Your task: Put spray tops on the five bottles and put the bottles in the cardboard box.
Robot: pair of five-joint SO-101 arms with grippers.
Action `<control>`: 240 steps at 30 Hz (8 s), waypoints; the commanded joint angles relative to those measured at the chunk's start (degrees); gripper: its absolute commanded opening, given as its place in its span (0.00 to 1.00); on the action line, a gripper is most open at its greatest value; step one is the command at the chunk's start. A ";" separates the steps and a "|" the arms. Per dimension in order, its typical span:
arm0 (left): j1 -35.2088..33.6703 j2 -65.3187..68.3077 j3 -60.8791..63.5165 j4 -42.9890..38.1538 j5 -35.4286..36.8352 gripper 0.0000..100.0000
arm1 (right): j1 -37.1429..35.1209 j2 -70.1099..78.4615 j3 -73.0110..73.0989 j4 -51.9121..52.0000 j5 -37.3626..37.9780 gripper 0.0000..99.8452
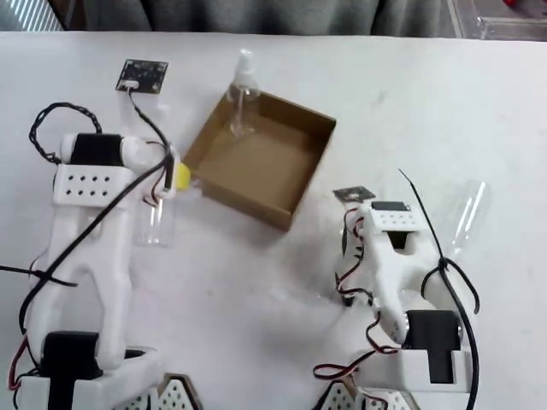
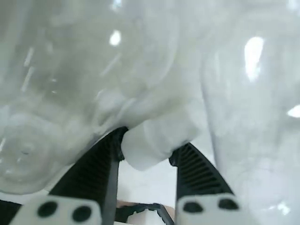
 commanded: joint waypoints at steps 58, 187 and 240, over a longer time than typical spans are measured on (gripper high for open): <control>18.59 -80.48 52.75 -28.40 -0.53 0.02 | -30.46 -53.49 -34.37 -34.86 5.54 0.02; 13.32 -35.82 53.71 -95.03 3.08 0.02 | 12.79 -37.58 17.93 -14.99 3.96 0.02; 9.80 44.44 16.79 -128.44 3.16 0.02 | 10.86 -37.32 22.51 -20.79 8.97 0.02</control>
